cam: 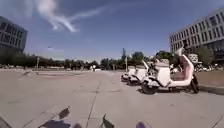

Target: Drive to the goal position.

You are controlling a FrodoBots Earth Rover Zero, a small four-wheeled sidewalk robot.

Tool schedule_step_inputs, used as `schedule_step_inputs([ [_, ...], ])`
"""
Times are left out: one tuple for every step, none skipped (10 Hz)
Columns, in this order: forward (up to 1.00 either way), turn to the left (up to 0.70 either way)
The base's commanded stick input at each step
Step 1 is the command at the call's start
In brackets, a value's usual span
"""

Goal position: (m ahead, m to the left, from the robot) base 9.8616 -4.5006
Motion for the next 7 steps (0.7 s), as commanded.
schedule_step_inputs([
  [0.7,0.07],
  [0.7,0.07],
  [0.7,-0.05],
  [0.7,-0.07],
  [0.7,-0.07],
  [0.7,0.01],
  [0.7,0.07],
])
